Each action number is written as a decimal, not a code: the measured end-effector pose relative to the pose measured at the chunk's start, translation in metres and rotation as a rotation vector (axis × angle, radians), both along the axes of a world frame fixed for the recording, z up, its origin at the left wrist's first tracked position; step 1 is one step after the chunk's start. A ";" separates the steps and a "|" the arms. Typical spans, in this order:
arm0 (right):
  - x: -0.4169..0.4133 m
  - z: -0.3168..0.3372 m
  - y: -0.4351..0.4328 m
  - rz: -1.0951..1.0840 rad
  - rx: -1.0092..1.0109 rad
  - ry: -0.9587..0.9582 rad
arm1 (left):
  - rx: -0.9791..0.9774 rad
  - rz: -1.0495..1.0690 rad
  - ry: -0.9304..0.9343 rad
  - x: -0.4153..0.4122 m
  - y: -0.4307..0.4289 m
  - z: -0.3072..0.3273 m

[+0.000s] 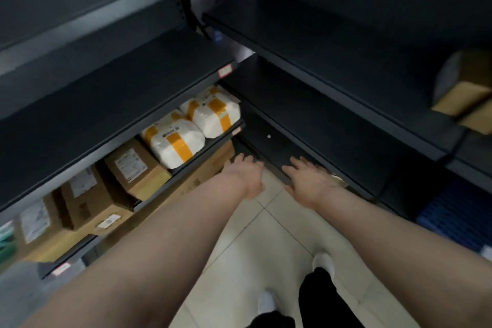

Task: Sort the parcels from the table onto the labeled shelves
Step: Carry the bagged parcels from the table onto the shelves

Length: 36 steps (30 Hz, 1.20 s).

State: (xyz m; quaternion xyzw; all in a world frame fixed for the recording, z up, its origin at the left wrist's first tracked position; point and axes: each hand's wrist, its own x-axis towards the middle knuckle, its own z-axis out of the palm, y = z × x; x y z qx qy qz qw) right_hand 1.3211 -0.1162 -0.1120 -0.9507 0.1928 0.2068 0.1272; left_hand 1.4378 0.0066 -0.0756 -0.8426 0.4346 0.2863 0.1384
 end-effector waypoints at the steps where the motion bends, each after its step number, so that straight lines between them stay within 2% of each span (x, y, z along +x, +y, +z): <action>1: -0.019 0.004 -0.002 -0.042 0.004 0.001 | -0.004 -0.038 0.006 -0.013 -0.008 0.002; 9: -0.201 0.025 -0.021 -0.429 -0.029 0.000 | -0.034 -0.423 0.025 -0.150 -0.092 0.014; 17: -0.423 0.043 -0.002 -0.906 -0.069 -0.002 | -0.061 -0.859 0.031 -0.360 -0.147 0.039; 26: -0.684 0.050 0.095 -1.351 -0.100 -0.010 | -0.091 -1.284 0.073 -0.638 -0.110 0.056; 36: -0.885 0.072 0.216 -1.758 -0.202 0.029 | -0.130 -1.646 0.108 -0.871 -0.048 0.070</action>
